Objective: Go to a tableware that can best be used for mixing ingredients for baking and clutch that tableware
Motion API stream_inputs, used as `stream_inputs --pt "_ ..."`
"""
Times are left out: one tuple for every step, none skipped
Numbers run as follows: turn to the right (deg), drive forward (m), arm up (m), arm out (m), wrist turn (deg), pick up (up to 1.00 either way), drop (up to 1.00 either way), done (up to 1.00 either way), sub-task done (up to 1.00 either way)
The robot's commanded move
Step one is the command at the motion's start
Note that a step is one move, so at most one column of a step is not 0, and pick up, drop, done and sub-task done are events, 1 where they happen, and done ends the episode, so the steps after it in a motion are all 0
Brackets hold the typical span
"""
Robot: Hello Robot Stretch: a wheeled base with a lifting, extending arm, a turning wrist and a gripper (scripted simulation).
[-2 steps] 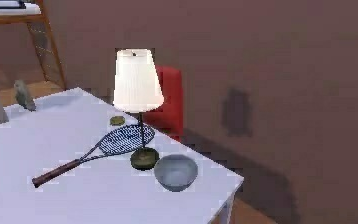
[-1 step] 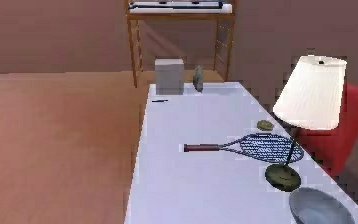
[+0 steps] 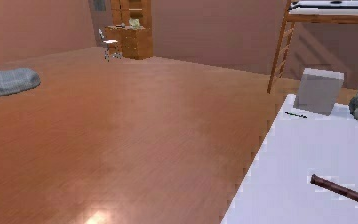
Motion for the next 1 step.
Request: stream_inputs --pt "0.0 0.0 0.5 0.0 0.0 0.0 0.0 0.0 0.0"
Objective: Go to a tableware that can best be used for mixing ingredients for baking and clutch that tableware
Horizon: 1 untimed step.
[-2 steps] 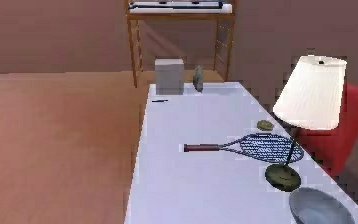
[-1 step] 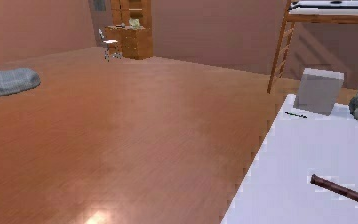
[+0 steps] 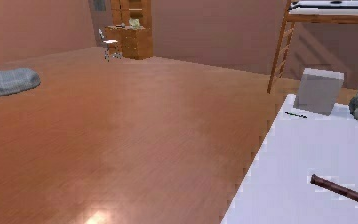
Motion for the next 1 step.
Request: stream_inputs --pt "0.0 0.0 0.38 0.0 0.0 0.0 0.0 0.0 0.0"
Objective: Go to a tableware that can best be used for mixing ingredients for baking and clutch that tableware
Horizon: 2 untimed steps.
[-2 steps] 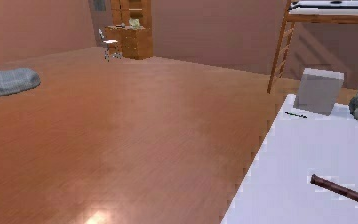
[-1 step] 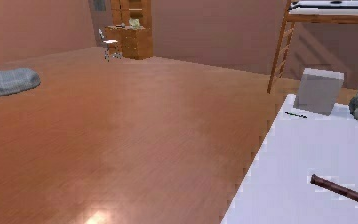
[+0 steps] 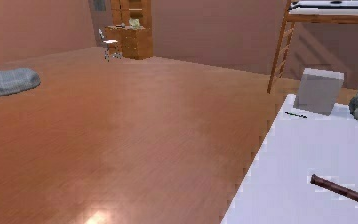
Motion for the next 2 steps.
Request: stream_inputs --pt "0.0 0.0 0.0 0.32 0.0 0.0 0.0 0.0 0.0" --pt "0.0 0.0 0.0 0.0 45.0 0.0 0.0 0.0 0.0"
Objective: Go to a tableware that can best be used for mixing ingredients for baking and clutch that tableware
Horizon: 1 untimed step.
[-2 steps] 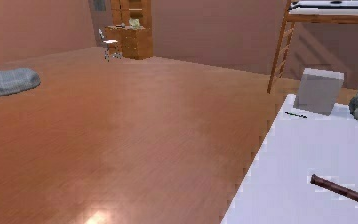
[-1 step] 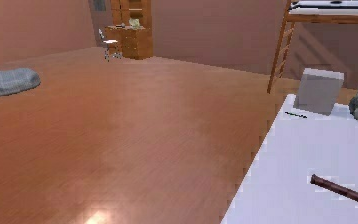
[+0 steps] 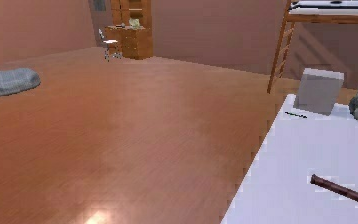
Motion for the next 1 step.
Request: stream_inputs --pt "0.0 0.0 0.0 0.0 45.0 0.0 0.0 0.0 0.0"
